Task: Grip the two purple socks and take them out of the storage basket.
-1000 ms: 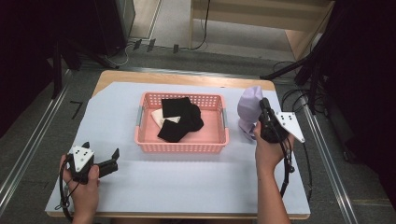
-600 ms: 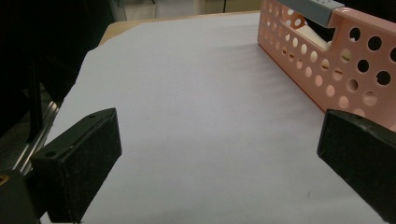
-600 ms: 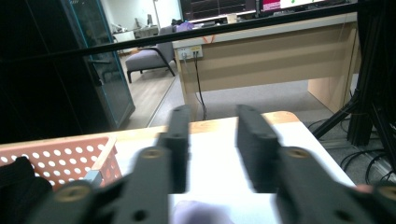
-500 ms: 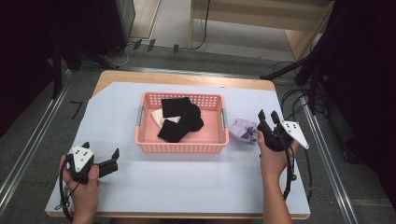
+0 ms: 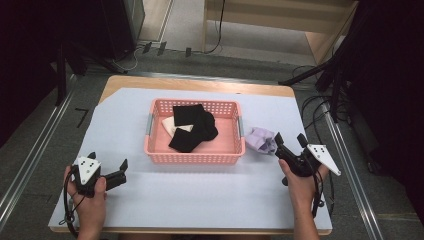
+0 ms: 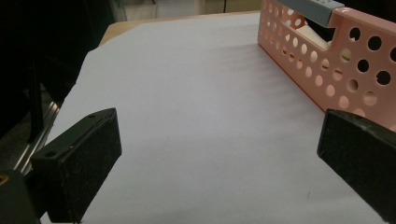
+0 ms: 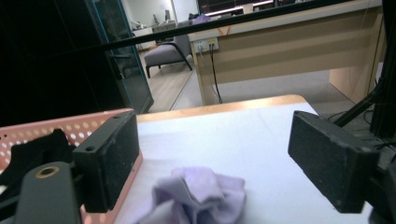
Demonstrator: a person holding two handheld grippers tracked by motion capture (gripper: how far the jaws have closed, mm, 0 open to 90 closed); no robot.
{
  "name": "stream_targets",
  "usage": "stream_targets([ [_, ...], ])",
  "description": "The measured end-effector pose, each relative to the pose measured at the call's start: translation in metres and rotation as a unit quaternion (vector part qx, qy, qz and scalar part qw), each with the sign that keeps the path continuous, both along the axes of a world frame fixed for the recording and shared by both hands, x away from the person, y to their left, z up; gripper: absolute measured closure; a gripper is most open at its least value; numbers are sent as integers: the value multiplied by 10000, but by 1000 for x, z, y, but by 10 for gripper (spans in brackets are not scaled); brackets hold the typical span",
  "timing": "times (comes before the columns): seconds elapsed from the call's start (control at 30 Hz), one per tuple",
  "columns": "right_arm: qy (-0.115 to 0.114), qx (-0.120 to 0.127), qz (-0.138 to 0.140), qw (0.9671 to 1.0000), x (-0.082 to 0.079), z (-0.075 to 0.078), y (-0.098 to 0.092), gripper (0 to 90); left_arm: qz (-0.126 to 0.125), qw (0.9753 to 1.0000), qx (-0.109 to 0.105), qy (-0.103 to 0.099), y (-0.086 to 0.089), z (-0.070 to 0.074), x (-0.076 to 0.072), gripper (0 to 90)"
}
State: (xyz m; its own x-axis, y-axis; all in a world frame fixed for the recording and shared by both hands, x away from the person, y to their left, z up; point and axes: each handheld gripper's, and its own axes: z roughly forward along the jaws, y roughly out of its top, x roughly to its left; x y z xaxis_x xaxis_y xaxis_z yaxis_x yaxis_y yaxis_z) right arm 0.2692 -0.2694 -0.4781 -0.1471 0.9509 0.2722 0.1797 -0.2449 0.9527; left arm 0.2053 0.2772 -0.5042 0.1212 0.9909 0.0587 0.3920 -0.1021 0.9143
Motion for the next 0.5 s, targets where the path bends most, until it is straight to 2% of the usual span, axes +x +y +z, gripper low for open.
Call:
stream_targets([
  [0.1,29,-90,6,10000,-5,-4,-6,140,9,10000,8,9,0,0,0,5],
  [0.3,242,-269,-47,9993,-19,-13,-16,137,6,10000,12,-2,0,0,0,4],
  [0.33,205,-367,-24,9991,-19,-15,-18,137,-5,10000,1,-4,0,0,0,4],
  [0.43,293,-476,-29,9984,-26,-20,-25,138,2,10000,10,1,0,0,0,5],
  [0.5,374,-450,-18,9983,-31,-23,-29,144,1,10000,0,-31,0,0,0,4],
])
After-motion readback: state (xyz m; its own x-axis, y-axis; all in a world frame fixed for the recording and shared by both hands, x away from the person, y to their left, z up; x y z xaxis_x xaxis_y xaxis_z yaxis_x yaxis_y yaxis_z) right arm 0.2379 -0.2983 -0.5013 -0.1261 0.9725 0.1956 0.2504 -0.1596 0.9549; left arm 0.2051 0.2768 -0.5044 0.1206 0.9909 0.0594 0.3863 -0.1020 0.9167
